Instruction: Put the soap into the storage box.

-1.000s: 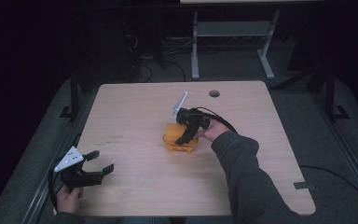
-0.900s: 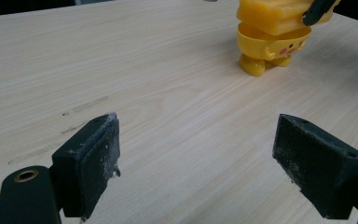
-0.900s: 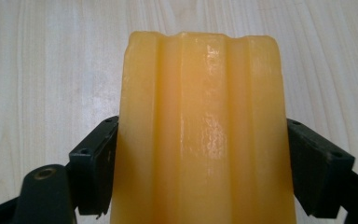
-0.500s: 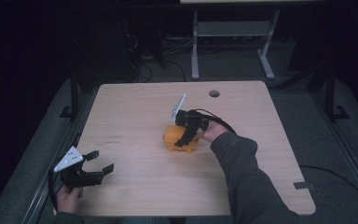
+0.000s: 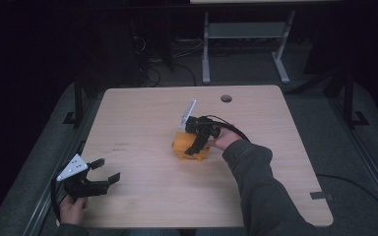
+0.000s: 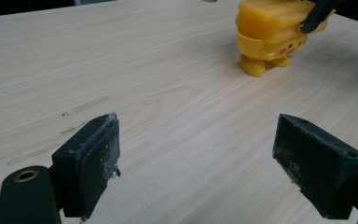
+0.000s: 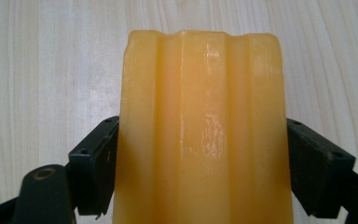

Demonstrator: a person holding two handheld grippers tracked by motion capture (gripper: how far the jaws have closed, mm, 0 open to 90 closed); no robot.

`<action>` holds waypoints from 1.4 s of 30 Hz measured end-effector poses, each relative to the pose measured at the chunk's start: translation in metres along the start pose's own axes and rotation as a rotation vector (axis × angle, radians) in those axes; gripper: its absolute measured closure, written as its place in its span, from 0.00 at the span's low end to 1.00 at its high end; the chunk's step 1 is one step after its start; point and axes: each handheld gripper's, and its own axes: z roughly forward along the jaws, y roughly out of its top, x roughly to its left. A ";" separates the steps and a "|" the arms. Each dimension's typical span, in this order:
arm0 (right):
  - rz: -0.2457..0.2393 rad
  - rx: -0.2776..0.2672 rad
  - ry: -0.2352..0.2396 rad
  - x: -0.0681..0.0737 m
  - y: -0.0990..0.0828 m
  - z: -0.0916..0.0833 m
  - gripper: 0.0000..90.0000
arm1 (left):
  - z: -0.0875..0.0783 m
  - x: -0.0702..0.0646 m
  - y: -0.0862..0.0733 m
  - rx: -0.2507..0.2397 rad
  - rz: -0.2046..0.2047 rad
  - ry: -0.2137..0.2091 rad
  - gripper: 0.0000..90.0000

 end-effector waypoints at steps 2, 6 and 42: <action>0.001 -0.005 0.001 0.000 -0.001 0.000 0.22 | 0.000 0.000 0.000 0.001 -0.001 -0.001 0.16; 0.010 -0.008 0.005 0.000 -0.001 -0.001 0.22 | 0.000 0.000 0.000 0.002 -0.001 -0.001 0.16; 0.074 -0.115 -0.048 0.006 -0.013 -0.041 0.21 | 0.000 -0.001 0.000 0.006 0.001 0.000 0.16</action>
